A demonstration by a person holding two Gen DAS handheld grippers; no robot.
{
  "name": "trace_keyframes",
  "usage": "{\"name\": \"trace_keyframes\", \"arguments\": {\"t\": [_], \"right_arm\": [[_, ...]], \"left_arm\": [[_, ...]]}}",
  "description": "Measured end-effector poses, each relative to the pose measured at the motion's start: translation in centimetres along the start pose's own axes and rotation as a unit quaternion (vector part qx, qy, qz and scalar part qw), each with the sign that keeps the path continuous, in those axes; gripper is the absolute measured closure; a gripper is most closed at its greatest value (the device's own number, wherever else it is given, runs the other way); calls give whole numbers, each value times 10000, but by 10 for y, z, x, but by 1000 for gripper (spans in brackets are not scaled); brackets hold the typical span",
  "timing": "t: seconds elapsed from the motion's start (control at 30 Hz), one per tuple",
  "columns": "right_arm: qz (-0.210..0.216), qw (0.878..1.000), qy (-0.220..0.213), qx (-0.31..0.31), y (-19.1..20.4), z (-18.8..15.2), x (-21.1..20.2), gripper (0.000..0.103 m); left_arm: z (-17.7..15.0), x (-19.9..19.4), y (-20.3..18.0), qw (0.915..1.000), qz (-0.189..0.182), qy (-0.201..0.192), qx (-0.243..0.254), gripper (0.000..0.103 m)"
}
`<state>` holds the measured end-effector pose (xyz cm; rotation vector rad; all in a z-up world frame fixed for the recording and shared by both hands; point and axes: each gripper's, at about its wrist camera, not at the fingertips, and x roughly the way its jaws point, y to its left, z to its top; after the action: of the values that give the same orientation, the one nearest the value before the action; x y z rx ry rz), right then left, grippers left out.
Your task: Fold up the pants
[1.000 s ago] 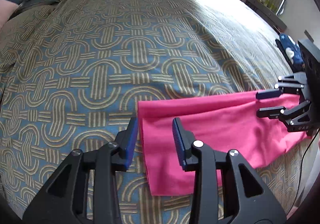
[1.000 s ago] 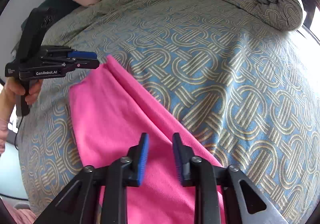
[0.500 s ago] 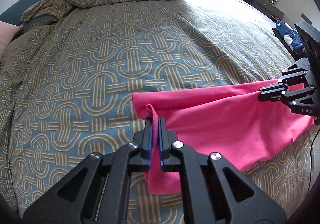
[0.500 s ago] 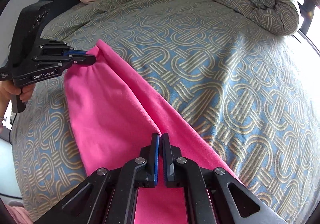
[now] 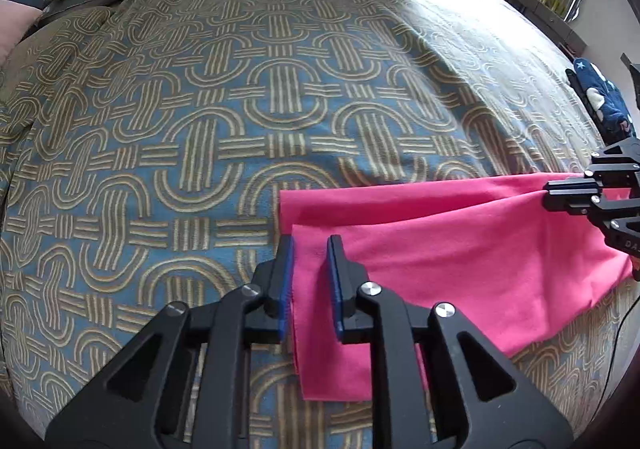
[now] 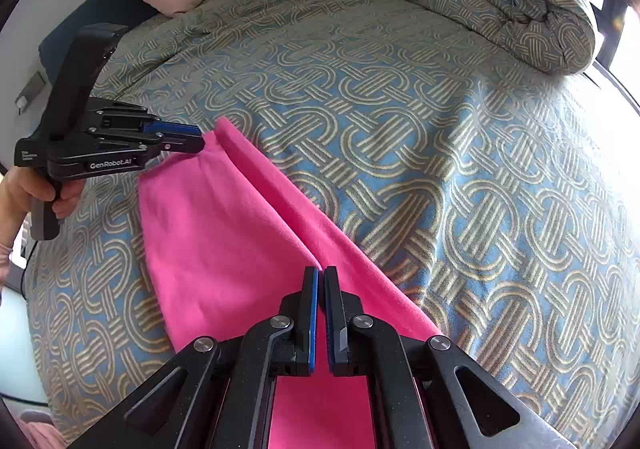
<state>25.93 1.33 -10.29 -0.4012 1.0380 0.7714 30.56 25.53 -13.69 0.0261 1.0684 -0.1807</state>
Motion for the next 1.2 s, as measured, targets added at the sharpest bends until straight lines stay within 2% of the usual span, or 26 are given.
{"name": "trace_keyframes", "arguments": {"t": [0.07,0.1,0.13,0.3,0.47,0.53,0.6,0.7,0.8,0.83,0.87,0.9,0.93,0.97,1.03,1.13,1.2], "right_arm": [[2,10000,11,-10,1,1,3,101],[8,10000,17,-8,1,0,3,101],[13,10000,20,-4,1,0,3,101],[9,10000,-30,50,-1,0,3,101],[-48,9993,-325,191,-7,3,-11,101],[-55,9985,-453,316,-13,8,-17,101],[-95,9981,-474,394,-18,15,-17,101],[-225,9986,-318,361,-17,19,-8,101],[-220,9987,-273,362,-13,11,-8,100],[-226,9988,-233,367,-12,6,-9,100],[-250,9988,-189,378,-12,0,-11,100],[-285,9986,-140,418,-12,-8,-14,99],[-301,9983,-101,483,-13,-15,-17,98],[-329,9977,-61,585,-14,-25,-20,96],[-388,9952,4,904,-17,-48,-28,96],[-374,9882,-39,1482,-24,-87,-48,95],[-540,9820,-109,1807,-29,-113,-65,94]], "left_arm": [[0,2,0,10000,-14,-35,-28,83],[-1,1,-1,10000,-16,-68,-18,95],[0,-1,-2,9999,-20,-109,1,100],[-6,-19,-10,9989,35,-440,185,100],[6,-49,3,9953,-172,-934,-196,100],[16,-47,6,9947,100,-1002,-186,102],[25,-34,11,9950,340,-897,-266,102],[27,-8,24,9956,628,-490,-488,102],[11,-5,29,9963,407,-259,-711,100],[3,-8,29,9963,299,-204,-775,95],[-6,-10,28,9965,113,-112,-822,76],[-14,-12,27,9963,-20,-43,-855,49],[-21,-14,25,9962,-38,-48,-867,39],[-28,-15,22,9964,-50,-91,-838,34],[-33,-12,14,9972,-138,30,-739,34],[-30,-8,3,9980,-102,-6,-623,34],[-25,-5,-3,9978,-153,24,-651,34]]}}
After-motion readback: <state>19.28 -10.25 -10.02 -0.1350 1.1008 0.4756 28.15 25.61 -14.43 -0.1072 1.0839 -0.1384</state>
